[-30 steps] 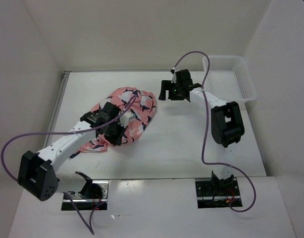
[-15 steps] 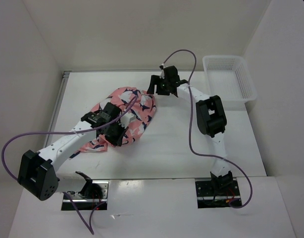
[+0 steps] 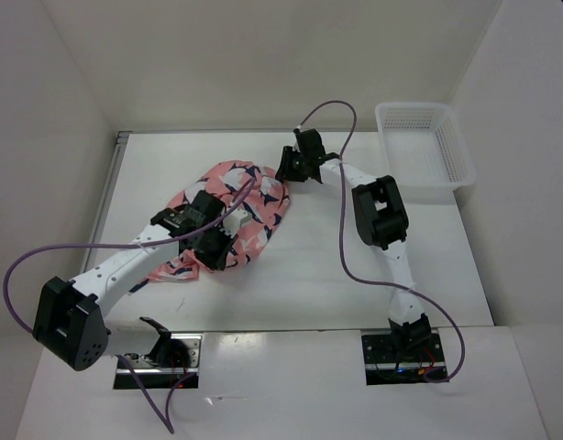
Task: Fold and stack the shorts
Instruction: Move the shorts to the center of the board, then flatten the shorts out
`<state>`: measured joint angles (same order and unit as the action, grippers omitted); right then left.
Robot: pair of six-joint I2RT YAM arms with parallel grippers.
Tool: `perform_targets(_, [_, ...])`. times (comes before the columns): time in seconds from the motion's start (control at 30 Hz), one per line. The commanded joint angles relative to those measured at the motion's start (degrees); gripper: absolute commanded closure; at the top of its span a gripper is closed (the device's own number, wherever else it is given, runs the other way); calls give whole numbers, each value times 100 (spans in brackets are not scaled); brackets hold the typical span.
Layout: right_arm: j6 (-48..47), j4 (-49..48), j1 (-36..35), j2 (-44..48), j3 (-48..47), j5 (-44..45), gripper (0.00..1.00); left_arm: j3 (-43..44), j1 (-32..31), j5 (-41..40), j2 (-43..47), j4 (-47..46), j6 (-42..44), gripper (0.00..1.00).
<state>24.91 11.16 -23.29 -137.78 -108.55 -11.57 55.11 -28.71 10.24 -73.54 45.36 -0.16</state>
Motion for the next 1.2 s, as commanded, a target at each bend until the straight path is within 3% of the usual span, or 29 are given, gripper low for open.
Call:
perform_targets(0.0, [76,-17,-202,49,167,-152,56,-53,-21,-31,67,-133,16,100])
perform_targets(0.03, [76,-17,-202,49,168,-74,66,-53,-21,-92,68,-185,16,100])
perform_targets(0.07, [76,-17,-263,49,168,23,86,-105,-21,-145,68,-186,16,100])
perform_targets(0.1, [76,-17,-264,101,168,145,97,-158,-21,-328,68,-264,16,100])
perform_targets(0.13, [24,-17,-264,206,116,373,100,-211,-21,-478,129,-378,16,100])
perform_targets(0.27, [-521,35,-124,583,-288,927,100,-729,391,-1996,252,-1816,16,100])
perform_targets(0.33, [-714,184,139,743,-701,1147,100,-730,1084,-2588,174,-3030,16,100])
perform_targets(0.4, [-838,316,350,996,-1139,1446,100,171,1864,-2588,-308,-3376,16,100])
perform_targets(0.53, [-1295,457,755,1384,-1957,1641,100,2106,2640,-2536,-1179,-3770,16,100])
perform_targets(0.63, [-1374,623,896,1586,-2669,1580,100,3003,2713,-2588,-1539,-4439,16,100])
perform_targets(0.7, [-1436,677,896,1648,-3282,1501,100,3992,2774,-2588,-1724,-4501,16,100])
perform_targets(0.9, [-1506,949,896,1824,-4454,1464,100,5509,2836,-2641,-2067,-4467,16,100])
perform_targets(1.03, [-1647,1081,896,2350,-4343,1413,100,5117,2888,-2641,-1560,-4256,16,100])
perform_targets(1.1, [-1647,1309,896,2710,-3352,1229,100,4468,2748,-2588,-965,-3993,16,100])
perform_targets(1.17, [-1647,1310,896,3404,-1710,868,100,3019,2547,-2588,-462,-3860,16,100])
